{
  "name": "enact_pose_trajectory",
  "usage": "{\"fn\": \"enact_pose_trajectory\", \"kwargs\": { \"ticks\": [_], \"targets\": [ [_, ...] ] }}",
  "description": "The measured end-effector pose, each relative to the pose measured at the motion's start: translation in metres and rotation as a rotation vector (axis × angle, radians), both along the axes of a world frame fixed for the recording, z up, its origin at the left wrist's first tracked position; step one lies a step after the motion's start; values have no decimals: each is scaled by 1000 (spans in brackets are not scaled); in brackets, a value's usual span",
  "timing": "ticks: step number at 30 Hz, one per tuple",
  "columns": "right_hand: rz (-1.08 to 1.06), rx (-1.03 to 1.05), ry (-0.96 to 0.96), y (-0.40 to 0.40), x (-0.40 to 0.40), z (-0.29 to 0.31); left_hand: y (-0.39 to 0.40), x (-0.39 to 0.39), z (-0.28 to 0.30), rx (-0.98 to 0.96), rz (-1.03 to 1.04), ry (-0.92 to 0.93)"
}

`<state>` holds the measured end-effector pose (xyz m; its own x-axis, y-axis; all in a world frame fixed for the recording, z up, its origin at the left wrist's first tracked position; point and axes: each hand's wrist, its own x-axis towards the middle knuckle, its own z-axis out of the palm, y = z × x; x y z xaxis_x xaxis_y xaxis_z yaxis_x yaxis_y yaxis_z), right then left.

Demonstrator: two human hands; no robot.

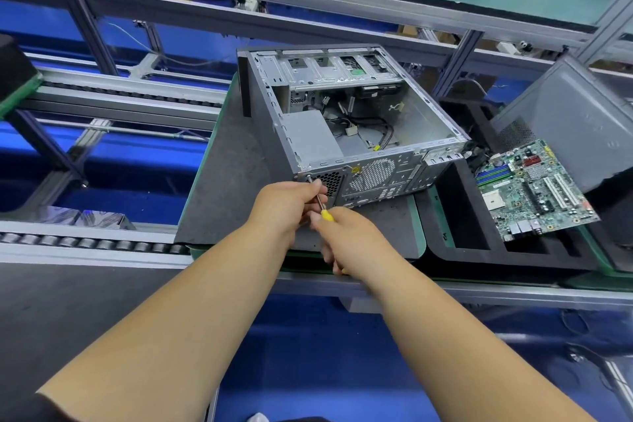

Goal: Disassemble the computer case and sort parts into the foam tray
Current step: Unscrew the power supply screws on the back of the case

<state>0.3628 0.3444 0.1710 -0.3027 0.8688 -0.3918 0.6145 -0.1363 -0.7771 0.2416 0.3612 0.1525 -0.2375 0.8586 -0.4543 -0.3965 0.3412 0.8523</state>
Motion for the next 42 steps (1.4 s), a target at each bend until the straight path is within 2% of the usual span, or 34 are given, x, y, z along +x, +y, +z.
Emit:
{"fn": "enact_pose_trajectory", "kwargs": {
  "ticks": [2, 4, 5, 7, 9, 11, 15, 18, 21, 24, 27, 29, 30, 33, 35, 38, 42],
  "targets": [
    [-125, -375, 448, -1, 7, -2, 1, 0, 0, -21, 6, -34],
    [-179, -647, 789, -3, 10, -6, 2, 0, -1, -30, 4, -28],
    [-191, -724, 899, -4, 9, -8, 2, 1, -1, -32, 1, -25],
    [-214, -729, 963, -6, 7, -11, 1, 0, -1, -37, -5, -27],
    [-231, -629, 887, -8, 5, -13, -1, 0, -1, -37, -18, -43],
    [-240, -492, 724, -8, 3, -11, -1, -1, -2, -31, -24, -66],
    [-209, -262, 127, -2, -8, -2, -2, -1, -4, -23, -19, -106],
    [-33, 110, -197, -5, -6, 2, -4, -1, -5, -8, -41, -108],
    [94, 392, -537, -11, -6, 3, -5, 1, -5, -13, -35, -89],
    [123, 514, -740, -11, -15, 2, -6, 2, -5, -23, 0, -84],
    [139, 504, -752, -9, -15, 0, -6, 1, -6, 21, 8, -57],
    [141, 403, -609, -4, -12, 3, -6, 0, -6, 38, 15, -17],
    [118, 285, -465, -2, -9, 5, -5, -2, -7, 37, 29, -7],
    [-140, -308, 272, -1, -2, 3, -4, -4, -9, 4, 39, -20],
    [-197, -554, 634, -5, 4, -4, -3, -4, -10, -15, 20, -38],
    [-208, -690, 867, -9, 7, -13, -2, -3, -10, -16, 4, -52],
    [-237, -640, 877, -8, 5, -12, -2, -2, -10, 0, 10, -114]
  ]
}}
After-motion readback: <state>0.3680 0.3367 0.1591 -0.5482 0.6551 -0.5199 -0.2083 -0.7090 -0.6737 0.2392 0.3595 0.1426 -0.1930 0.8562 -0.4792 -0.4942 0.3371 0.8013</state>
